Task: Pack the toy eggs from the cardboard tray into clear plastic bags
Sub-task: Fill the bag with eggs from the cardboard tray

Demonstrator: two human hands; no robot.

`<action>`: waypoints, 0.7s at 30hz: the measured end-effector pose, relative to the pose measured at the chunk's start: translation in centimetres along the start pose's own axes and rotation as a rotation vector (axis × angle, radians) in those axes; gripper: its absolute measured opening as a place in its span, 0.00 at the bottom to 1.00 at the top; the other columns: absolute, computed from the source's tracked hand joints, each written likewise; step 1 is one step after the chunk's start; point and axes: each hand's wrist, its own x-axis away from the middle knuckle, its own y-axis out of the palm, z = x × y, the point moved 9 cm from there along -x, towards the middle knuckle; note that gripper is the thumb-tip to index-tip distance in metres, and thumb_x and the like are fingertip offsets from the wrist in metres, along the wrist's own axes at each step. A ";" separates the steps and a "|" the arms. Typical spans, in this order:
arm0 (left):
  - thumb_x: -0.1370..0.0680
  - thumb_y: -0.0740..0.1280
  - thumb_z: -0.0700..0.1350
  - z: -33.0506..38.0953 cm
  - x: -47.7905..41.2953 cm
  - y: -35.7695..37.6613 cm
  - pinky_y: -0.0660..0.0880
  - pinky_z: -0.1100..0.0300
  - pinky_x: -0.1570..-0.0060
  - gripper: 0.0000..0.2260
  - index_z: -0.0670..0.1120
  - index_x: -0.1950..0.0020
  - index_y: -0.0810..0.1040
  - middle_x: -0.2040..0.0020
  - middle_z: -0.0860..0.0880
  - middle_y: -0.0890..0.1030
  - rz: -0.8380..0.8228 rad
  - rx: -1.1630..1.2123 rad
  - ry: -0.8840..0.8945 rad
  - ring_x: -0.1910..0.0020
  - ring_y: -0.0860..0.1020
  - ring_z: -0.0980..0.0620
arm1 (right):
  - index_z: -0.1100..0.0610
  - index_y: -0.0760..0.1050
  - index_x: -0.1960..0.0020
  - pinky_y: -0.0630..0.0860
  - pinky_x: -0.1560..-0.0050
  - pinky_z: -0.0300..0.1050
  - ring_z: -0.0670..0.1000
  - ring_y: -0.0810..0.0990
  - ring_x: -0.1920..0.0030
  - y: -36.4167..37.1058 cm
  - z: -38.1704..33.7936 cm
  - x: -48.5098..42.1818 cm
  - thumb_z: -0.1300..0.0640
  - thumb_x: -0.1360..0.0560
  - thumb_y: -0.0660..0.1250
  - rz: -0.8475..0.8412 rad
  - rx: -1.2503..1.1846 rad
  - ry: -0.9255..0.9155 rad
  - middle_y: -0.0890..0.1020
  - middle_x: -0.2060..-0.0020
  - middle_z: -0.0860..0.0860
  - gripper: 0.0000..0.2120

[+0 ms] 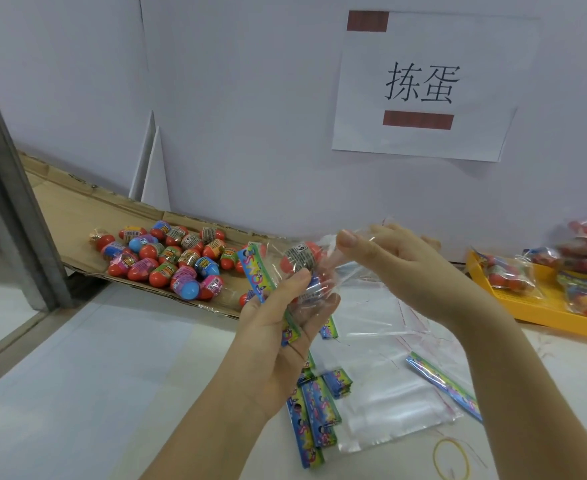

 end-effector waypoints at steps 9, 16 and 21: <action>0.44 0.77 0.43 0.1 -0.1 -0.1 0.82 0.56 0.63 0.28 0.37 0.45 0.80 0.52 0.39 0.85 0.017 -0.030 0.020 0.58 0.85 0.47 | 0.50 0.84 0.58 0.71 0.44 0.42 0.43 0.81 0.54 -1.3 1.1 -0.1 0.54 0.29 0.57 0.069 -0.130 0.014 0.85 0.62 0.47 0.16; 0.45 0.77 0.44 -0.1 -0.6 -0.2 0.82 0.54 0.62 0.24 0.40 0.51 0.82 0.56 0.41 0.86 -0.014 -0.102 0.033 0.60 0.85 0.47 | 0.40 0.80 0.63 0.66 0.47 0.46 0.48 0.73 0.60 -0.4 0.5 0.2 0.49 0.25 0.55 -0.006 -0.031 0.038 0.82 0.68 0.48 0.16; 0.41 0.76 0.44 -0.2 -0.5 0.0 0.82 0.55 0.61 0.20 0.41 0.50 0.83 0.52 0.41 0.86 -0.046 -0.107 0.030 0.57 0.85 0.47 | 0.48 0.82 0.52 0.64 0.33 0.53 0.58 0.70 0.38 -0.2 0.6 0.9 0.43 0.29 0.52 -0.064 -0.088 0.095 0.83 0.50 0.54 0.22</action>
